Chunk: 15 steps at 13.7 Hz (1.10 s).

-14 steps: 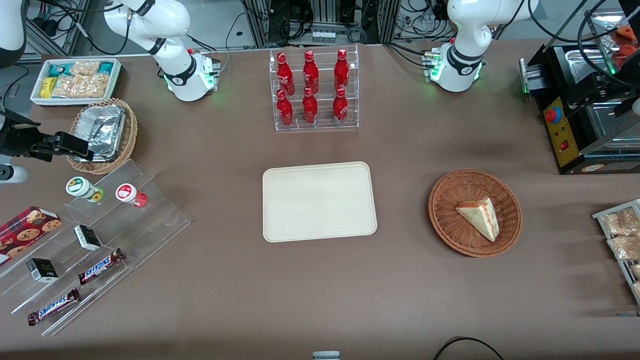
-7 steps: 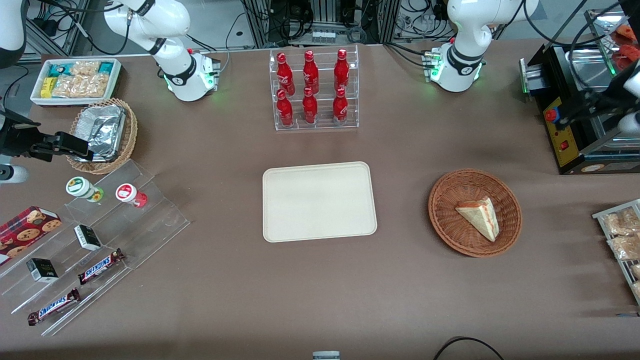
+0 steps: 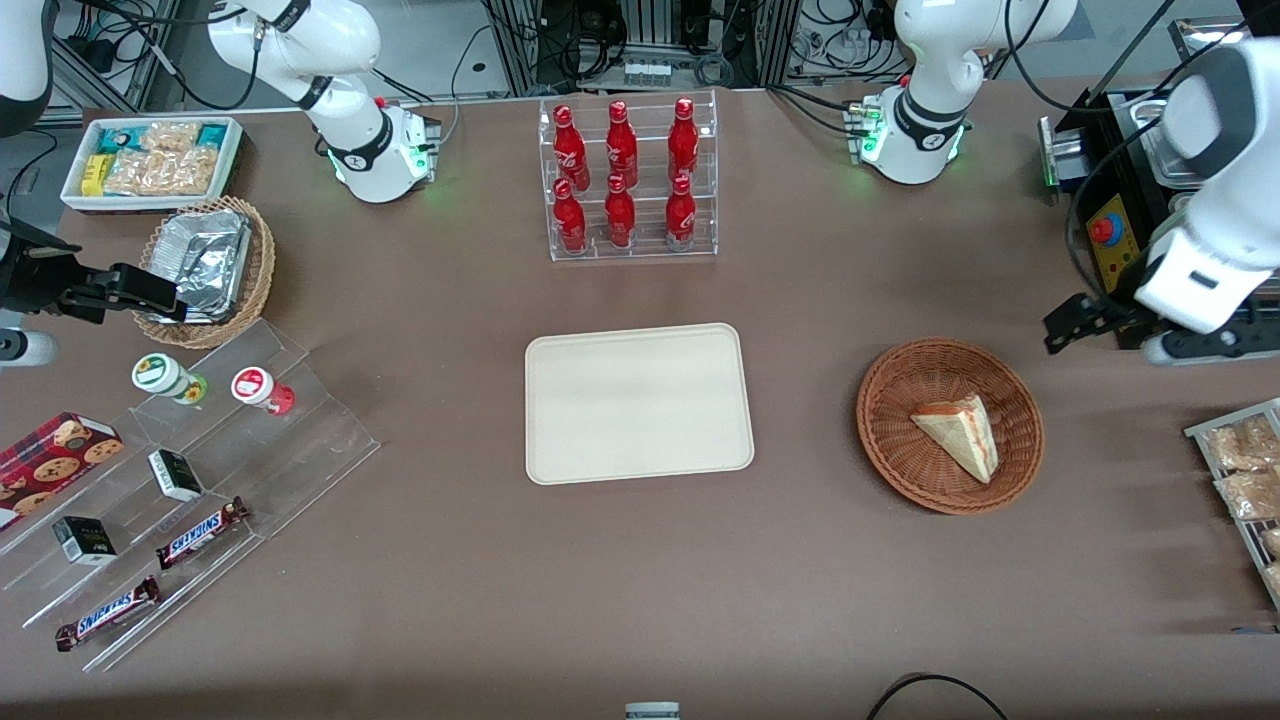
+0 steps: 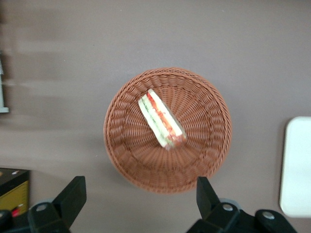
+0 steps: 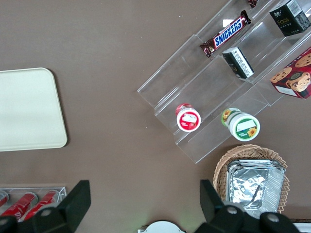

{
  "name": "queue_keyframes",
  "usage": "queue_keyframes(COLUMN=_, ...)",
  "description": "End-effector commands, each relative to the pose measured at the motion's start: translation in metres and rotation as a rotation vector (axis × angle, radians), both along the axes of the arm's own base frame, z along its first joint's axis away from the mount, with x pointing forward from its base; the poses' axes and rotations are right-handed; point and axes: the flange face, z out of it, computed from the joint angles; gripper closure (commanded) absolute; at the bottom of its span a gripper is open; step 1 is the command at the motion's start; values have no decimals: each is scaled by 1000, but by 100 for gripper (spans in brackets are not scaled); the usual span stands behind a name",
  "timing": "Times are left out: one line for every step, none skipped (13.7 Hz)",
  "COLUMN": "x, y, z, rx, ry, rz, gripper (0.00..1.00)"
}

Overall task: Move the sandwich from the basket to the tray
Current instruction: 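Move the open left gripper down over the sandwich in the wicker basket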

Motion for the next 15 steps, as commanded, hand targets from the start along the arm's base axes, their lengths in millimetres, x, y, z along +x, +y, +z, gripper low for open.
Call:
queue_keyframes(x=-10, y=-2, z=-49, rx=-20, ry=-55, rz=104, gripper=0)
queue_keyframes(x=-7, y=-2, z=-66, rx=-25, ry=-68, rz=144, gripper=0)
queue_keyframes(x=-4, y=-2, z=-79, rx=-27, ry=-56, rz=175, gripper=0)
queue_keyframes(x=-1, y=-2, z=-90, rx=-30, ry=-49, rz=196, gripper=0)
queue_keyframes(x=2, y=-2, z=-97, rx=-35, ry=-62, rz=216, gripper=0)
queue_keyframes(x=5, y=-3, z=-111, rx=-41, ry=-60, rz=248, gripper=0)
queue_keyframes(x=8, y=-7, z=-121, rx=-48, ry=-65, rz=283, gripper=0)
queue_keyframes(x=11, y=-11, z=-130, rx=-54, ry=-72, rz=318, gripper=0)
queue_keyframes(x=13, y=-20, z=-141, rx=-61, ry=-71, rz=337, gripper=0)
queue_keyframes(x=14, y=-28, z=-149, rx=-67, ry=-75, rz=352, gripper=0)
queue_keyframes(x=13, y=-30, z=-160, rx=-71, ry=-82, rz=358, gripper=0)
queue_keyframes(x=11, y=-29, z=-168, rx=-73, ry=-95, rz=362, gripper=0)
queue_keyframes(x=9, y=-29, z=-177, rx=-73, ry=-96, rz=362, gripper=0)
queue_keyframes(x=9, y=-29, z=-184, rx=-72, ry=-93, rz=364, gripper=0)
queue_keyframes(x=8, y=-29, z=-189, rx=-71, ry=-84, rz=366, gripper=0)
